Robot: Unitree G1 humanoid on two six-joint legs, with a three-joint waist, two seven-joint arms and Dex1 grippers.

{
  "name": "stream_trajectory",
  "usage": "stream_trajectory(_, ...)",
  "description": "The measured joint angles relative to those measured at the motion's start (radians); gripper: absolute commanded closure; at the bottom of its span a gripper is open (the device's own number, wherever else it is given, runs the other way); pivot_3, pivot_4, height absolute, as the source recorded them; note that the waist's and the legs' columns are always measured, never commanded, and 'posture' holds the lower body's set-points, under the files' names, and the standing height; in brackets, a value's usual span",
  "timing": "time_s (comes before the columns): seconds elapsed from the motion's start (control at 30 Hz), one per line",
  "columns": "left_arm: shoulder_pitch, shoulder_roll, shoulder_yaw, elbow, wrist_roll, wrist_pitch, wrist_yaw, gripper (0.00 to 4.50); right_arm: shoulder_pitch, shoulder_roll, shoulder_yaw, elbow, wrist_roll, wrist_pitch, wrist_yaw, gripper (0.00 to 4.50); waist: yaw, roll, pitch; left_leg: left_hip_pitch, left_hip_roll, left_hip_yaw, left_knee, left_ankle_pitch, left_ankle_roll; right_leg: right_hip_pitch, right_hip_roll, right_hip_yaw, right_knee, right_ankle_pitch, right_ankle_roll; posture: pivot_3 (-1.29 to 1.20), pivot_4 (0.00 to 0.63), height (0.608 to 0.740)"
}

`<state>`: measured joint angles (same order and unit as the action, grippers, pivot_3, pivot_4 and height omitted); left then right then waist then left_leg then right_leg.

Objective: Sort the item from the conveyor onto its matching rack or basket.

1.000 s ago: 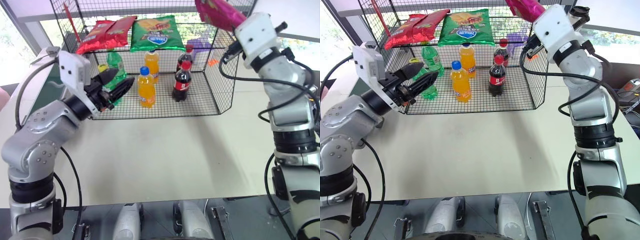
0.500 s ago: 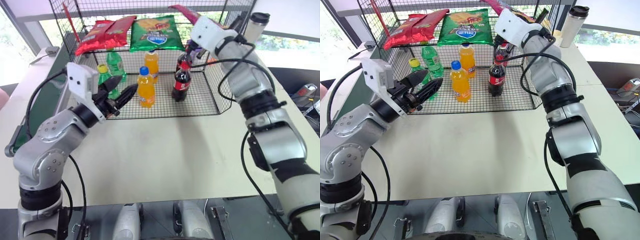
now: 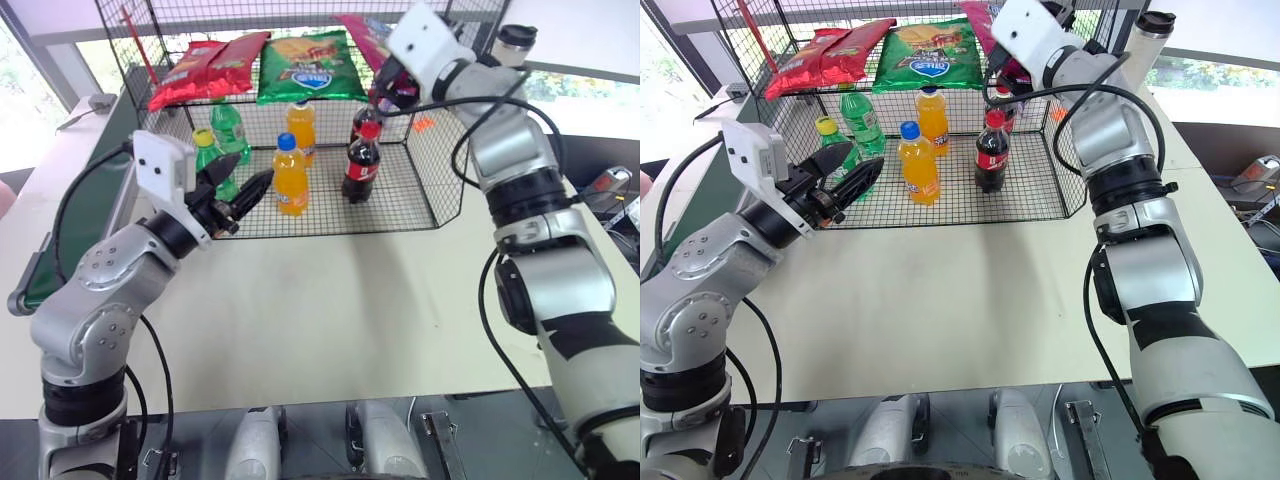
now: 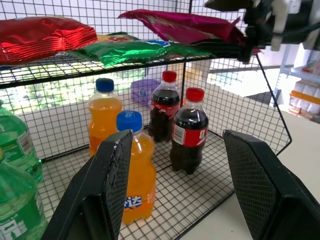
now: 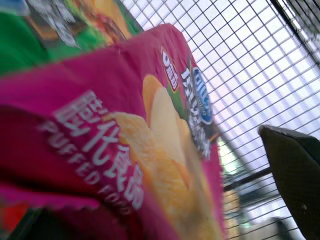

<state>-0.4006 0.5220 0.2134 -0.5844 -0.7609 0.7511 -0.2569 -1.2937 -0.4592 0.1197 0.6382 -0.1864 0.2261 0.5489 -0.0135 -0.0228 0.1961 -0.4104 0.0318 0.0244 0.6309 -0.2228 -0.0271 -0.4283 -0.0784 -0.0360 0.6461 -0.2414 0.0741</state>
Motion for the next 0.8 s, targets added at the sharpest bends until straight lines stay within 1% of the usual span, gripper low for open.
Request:
stream_trajectory(0.17,0.002,-0.003,0.001,0.001,0.008,-0.002,-0.004,1.50,0.067,-0.029,-0.045,-0.120,0.101,0.099,0.119,0.03,0.002,0.000,0.000,0.000,0.000,0.000,0.000,0.000,0.000,0.000,0.000,0.000,0.000,0.000,0.000,0.00,0.150,0.740)
stream_trajectory(0.3,0.005,-0.017,0.005,0.010,0.008,-0.006,-0.002,1.50,0.124,-0.033,-0.069,-0.204,0.162,0.137,0.163,0.03,0.000,0.000,0.000,0.000,0.000,0.000,0.000,0.000,0.000,0.000,0.000,0.000,0.000,0.000,0.000,0.00,0.150,0.740)
stream_trajectory(0.4,0.018,-0.018,0.019,0.024,0.008,-0.019,-0.002,1.50,0.169,-0.033,-0.104,-0.282,0.213,0.149,0.167,0.03,0.000,0.000,0.000,0.000,0.000,0.000,0.000,0.000,0.000,0.000,0.000,0.000,0.000,0.000,0.000,0.00,0.150,0.740)
stream_trajectory(0.5,0.057,0.016,0.038,0.034,0.009,-0.019,-0.023,1.50,0.221,-0.037,-0.153,-0.367,0.262,0.150,0.161,0.03,0.001,0.000,0.000,0.000,0.000,0.000,0.000,0.000,0.000,0.000,0.000,-0.001,0.000,0.000,0.000,0.00,0.150,0.740)
stream_trajectory(0.6,0.066,0.030,0.040,0.040,0.008,-0.019,-0.041,1.50,0.260,-0.035,-0.185,-0.426,0.309,0.156,0.154,0.03,0.003,0.000,0.000,0.000,0.000,0.000,0.001,0.000,0.000,0.000,0.000,0.000,0.000,0.000,0.000,0.00,0.150,0.740)
stream_trajectory(0.8,0.080,0.059,0.052,0.045,-0.012,-0.009,-0.066,1.50,0.386,-0.030,-0.253,-0.616,0.455,0.234,0.167,0.03,0.003,0.000,0.000,0.000,0.000,0.000,0.000,0.000,0.000,0.000,0.000,-0.001,0.000,0.000,0.000,0.00,0.150,0.740)
